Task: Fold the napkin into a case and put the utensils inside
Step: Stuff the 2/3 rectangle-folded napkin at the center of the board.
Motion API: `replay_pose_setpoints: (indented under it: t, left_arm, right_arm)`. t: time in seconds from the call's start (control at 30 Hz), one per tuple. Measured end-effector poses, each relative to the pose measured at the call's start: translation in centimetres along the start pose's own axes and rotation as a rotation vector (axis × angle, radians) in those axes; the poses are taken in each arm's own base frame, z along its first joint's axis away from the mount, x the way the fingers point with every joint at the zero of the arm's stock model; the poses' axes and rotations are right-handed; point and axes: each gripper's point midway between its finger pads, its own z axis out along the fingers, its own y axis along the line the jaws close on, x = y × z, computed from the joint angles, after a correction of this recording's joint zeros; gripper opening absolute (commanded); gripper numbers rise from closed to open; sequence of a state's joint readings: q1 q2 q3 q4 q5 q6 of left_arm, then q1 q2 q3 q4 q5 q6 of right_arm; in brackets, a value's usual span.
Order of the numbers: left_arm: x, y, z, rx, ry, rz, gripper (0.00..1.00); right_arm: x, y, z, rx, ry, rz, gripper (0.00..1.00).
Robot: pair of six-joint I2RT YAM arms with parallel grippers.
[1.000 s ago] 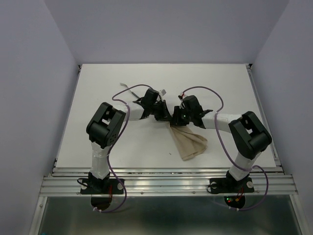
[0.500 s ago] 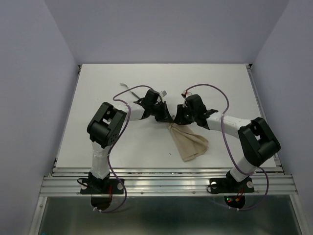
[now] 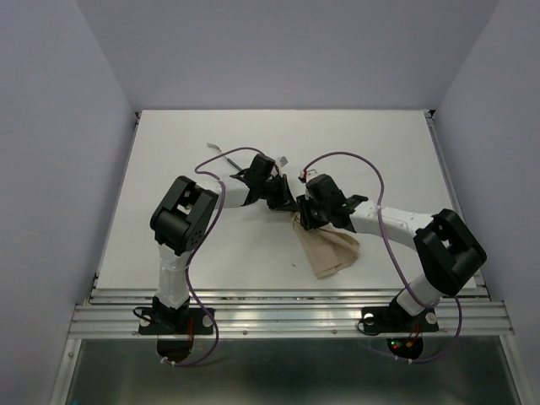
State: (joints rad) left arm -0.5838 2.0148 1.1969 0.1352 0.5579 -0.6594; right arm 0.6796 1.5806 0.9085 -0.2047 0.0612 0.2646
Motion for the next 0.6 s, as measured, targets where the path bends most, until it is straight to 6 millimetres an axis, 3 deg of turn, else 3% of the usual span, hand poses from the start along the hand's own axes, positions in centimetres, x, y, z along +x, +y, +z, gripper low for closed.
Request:
replay_pose_setpoints:
  t: [0.43,0.6]
  left_arm:
    - [0.1,0.0,0.0,-0.001,0.004,-0.002,0.00]
    - [0.1,0.0,0.0,-0.001,0.006,-0.002,0.00]
  right_arm:
    - [1.4,-0.4,0.8,0.061,0.037,-0.060,0.39]
    - [1.7,-0.3,0.9,0.066,0.043,-0.071,0.29]
